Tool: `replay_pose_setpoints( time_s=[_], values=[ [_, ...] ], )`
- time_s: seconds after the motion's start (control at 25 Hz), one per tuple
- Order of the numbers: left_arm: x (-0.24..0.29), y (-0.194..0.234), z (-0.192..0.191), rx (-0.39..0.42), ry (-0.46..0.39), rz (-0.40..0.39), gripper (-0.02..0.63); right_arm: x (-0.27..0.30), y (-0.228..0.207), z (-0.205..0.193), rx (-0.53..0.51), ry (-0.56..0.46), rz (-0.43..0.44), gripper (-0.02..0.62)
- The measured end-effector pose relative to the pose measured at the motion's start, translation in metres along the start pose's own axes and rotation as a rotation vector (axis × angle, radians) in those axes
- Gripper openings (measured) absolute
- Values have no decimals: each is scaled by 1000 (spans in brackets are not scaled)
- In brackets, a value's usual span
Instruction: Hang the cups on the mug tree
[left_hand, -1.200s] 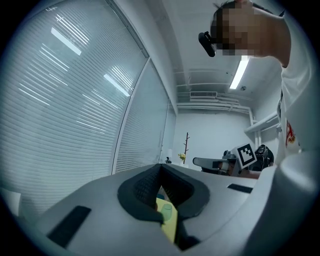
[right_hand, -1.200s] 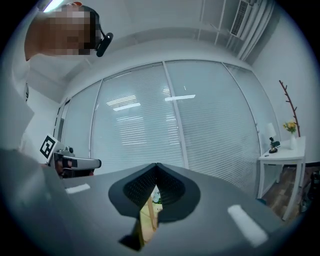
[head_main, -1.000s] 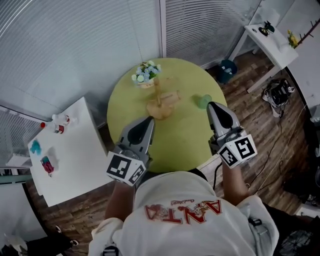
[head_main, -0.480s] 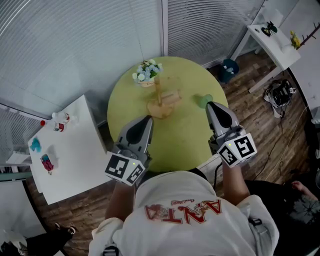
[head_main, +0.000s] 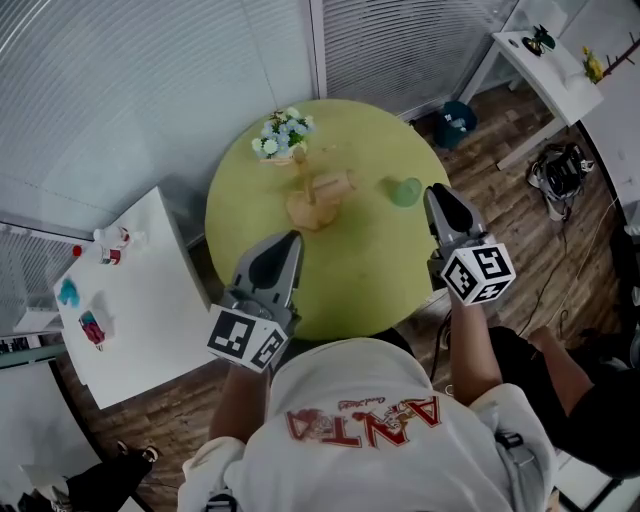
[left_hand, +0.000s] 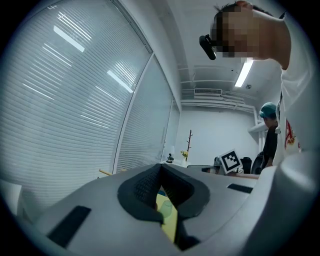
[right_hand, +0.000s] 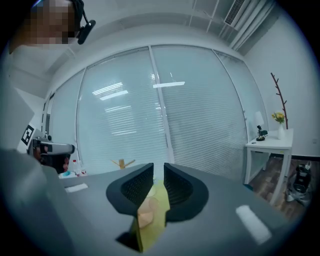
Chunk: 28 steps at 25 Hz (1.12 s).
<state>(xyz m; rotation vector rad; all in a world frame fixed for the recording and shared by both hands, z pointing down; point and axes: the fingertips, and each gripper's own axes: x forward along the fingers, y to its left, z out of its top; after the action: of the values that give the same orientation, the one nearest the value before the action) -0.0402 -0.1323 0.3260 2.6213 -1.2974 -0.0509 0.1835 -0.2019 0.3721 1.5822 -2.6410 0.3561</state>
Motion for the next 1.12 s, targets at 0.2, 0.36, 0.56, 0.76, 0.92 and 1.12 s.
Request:
replay_pose_setpoints(
  time_s=[0.2, 0.36, 0.56, 0.76, 0.92, 1.12],
  values=[
    [12, 2, -12, -11, 34, 8, 8, 24, -43, -56, -2, 153, -55, 177],
    [24, 5, -21, -18, 62, 17, 9, 45, -74, -100, -29, 272, -95, 262],
    [37, 7, -29, -24, 92, 27, 8, 70, -102, -156, -49, 408, -126, 325],
    [43, 10, -41, -37, 119, 51, 9, 93, -125, -215, -52, 534, -129, 347],
    [41, 15, -48, -49, 136, 74, 8, 105, -142, -252, -25, 606, -138, 347],
    [38, 24, -55, -62, 147, 95, 8, 119, -150, -273, -26, 615, -135, 345]
  ],
)
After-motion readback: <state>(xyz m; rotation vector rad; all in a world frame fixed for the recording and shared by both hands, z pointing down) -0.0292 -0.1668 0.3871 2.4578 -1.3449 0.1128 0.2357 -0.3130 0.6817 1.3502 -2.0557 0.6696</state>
